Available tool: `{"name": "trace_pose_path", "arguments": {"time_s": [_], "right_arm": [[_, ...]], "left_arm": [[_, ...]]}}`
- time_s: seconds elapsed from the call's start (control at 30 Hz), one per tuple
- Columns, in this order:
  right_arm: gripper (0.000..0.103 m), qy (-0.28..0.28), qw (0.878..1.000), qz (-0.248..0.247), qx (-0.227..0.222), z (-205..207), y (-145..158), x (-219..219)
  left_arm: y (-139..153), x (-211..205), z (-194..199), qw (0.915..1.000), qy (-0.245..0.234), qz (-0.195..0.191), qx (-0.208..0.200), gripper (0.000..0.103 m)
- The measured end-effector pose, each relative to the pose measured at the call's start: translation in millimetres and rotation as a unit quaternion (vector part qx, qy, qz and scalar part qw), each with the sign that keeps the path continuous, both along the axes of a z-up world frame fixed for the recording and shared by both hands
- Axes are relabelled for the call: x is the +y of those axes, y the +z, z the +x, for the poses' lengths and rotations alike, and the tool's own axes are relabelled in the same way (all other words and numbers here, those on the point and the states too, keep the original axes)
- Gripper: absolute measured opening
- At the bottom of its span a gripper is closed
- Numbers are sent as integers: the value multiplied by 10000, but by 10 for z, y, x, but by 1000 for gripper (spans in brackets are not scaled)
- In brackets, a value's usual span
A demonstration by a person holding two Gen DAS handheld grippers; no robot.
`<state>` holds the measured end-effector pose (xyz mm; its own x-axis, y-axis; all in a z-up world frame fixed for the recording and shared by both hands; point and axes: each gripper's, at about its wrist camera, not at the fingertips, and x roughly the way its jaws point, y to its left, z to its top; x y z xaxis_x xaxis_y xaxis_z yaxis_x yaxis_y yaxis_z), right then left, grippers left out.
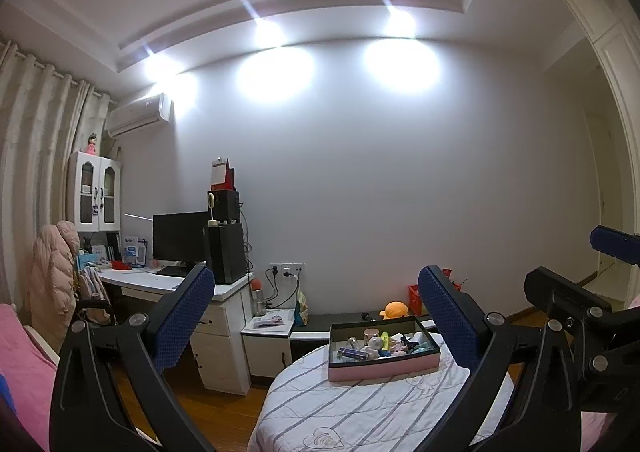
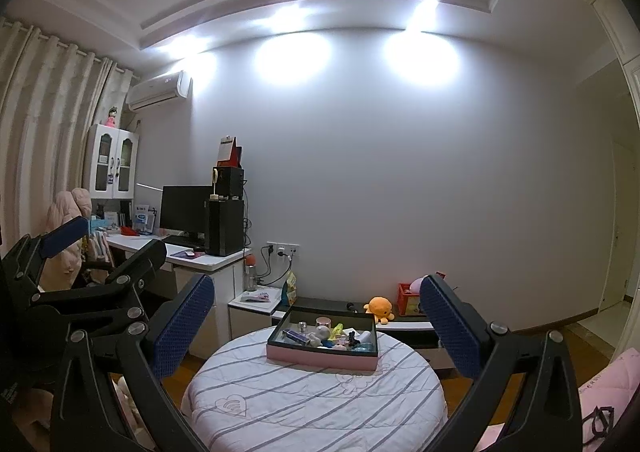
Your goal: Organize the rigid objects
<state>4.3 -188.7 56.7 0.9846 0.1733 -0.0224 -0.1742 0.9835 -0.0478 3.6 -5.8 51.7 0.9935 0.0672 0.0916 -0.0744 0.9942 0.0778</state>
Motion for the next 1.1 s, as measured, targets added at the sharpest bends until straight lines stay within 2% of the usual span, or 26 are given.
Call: {"name": "trace_pose_path", "arguments": {"time_s": [1.1], "right_arm": [[103,-7,10000,-44,17,-21,17,7]], "left_arm": [[-18,-10,8,10000,-19,-7,-46,103]]}}
